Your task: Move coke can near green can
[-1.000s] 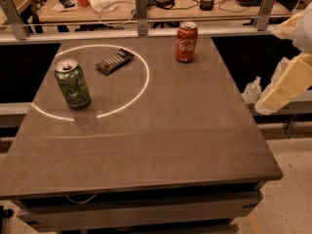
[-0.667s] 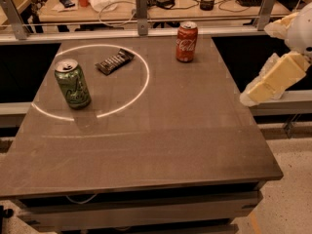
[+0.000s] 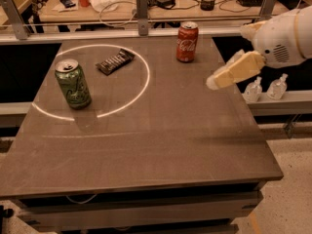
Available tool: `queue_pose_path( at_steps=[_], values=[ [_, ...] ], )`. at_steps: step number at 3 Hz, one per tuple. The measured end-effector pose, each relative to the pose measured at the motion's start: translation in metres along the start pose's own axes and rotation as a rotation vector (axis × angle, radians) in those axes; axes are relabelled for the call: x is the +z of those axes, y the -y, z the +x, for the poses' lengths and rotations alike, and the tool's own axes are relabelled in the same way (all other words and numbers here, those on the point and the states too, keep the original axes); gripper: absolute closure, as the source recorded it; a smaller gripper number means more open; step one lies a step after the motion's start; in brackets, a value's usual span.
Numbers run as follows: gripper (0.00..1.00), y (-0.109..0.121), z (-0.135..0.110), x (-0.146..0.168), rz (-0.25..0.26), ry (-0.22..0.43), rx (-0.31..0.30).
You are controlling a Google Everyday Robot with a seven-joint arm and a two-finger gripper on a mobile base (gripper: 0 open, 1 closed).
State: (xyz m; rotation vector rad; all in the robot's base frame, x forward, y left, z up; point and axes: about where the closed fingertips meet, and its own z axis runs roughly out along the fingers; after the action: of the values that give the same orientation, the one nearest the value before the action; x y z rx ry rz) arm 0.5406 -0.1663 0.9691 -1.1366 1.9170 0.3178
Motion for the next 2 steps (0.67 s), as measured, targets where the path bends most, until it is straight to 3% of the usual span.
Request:
queue_pose_path(
  at_steps=[2],
  values=[
    [0.0,0.051,0.016,0.073,0.039,0.056,0.174]
  ],
)
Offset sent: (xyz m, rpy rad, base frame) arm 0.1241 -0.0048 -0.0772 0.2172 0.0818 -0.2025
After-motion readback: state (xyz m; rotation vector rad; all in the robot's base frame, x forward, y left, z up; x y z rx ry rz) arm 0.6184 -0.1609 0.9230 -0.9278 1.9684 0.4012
